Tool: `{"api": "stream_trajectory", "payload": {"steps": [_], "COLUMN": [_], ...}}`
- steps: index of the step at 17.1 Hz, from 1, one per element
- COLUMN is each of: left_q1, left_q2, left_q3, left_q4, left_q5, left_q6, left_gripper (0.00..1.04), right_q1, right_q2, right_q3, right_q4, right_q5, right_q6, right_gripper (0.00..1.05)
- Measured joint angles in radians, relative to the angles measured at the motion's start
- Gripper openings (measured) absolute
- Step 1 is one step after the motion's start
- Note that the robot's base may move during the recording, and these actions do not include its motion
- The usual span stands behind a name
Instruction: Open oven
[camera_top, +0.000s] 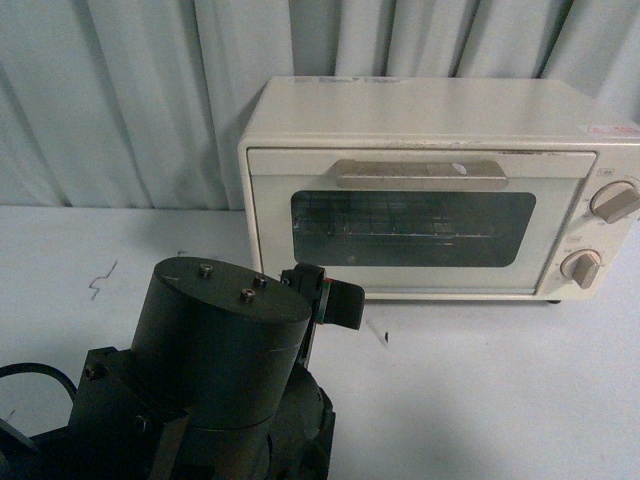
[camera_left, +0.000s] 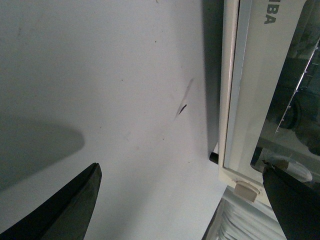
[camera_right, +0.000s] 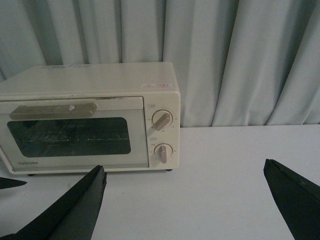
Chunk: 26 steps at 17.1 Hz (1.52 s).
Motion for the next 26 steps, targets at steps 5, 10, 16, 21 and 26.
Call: {"api": "stream_trajectory", "payload": {"steps": [5, 10, 16, 21, 26], "left_q1": [0.028, 0.042, 0.061, 0.072, 0.072], "left_q2": [0.023, 0.049, 0.070, 0.072, 0.072], "left_q3": [0.036, 0.039, 0.040, 0.042, 0.042], "left_q4": [0.022, 0.042, 0.044, 0.044, 0.044], "left_q5": [0.013, 0.021, 0.030, 0.036, 0.037], "left_q6": [0.026, 0.034, 0.052, 0.074, 0.078], "left_gripper": [0.98, 0.98, 0.98, 0.98, 0.98], "right_q1": [0.000, 0.000, 0.000, 0.000, 0.000], "right_q2": [0.000, 0.000, 0.000, 0.000, 0.000], "right_q3": [0.000, 0.000, 0.000, 0.000, 0.000], "right_q4": [0.000, 0.000, 0.000, 0.000, 0.000], "right_q5": [0.000, 0.000, 0.000, 0.000, 0.000], "right_q6": [0.000, 0.000, 0.000, 0.000, 0.000], "right_gripper": [0.98, 0.98, 0.98, 0.98, 0.98]}}
